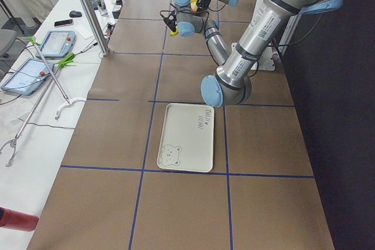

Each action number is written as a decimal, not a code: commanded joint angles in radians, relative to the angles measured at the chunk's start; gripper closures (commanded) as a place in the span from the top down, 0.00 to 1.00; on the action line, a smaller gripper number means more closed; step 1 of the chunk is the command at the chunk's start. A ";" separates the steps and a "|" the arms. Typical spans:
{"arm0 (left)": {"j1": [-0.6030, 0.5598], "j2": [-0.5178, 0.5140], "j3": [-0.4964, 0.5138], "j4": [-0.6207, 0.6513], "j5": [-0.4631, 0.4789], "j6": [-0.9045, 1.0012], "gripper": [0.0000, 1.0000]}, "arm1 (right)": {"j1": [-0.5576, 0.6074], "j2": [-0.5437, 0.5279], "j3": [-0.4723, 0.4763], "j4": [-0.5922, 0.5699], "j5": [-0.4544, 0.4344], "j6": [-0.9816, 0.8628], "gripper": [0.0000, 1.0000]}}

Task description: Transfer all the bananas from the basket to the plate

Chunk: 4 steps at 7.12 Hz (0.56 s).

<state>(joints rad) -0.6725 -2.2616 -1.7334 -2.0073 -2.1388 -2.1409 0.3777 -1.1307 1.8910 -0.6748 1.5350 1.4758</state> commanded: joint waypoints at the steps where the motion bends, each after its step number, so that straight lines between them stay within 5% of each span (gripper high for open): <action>1: -0.001 0.005 0.000 -0.004 0.000 0.003 0.00 | 0.000 0.002 0.005 0.000 0.010 -0.012 0.99; 2: -0.002 0.008 0.000 -0.004 0.000 0.004 0.00 | 0.009 0.000 0.013 -0.003 0.055 -0.012 1.00; 4: -0.010 0.037 0.000 -0.005 0.000 0.018 0.00 | 0.160 0.002 0.017 -0.072 0.358 -0.008 1.00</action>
<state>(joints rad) -0.6789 -2.2441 -1.7334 -2.0114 -2.1384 -2.1294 0.4522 -1.1295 1.9060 -0.7106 1.7225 1.4647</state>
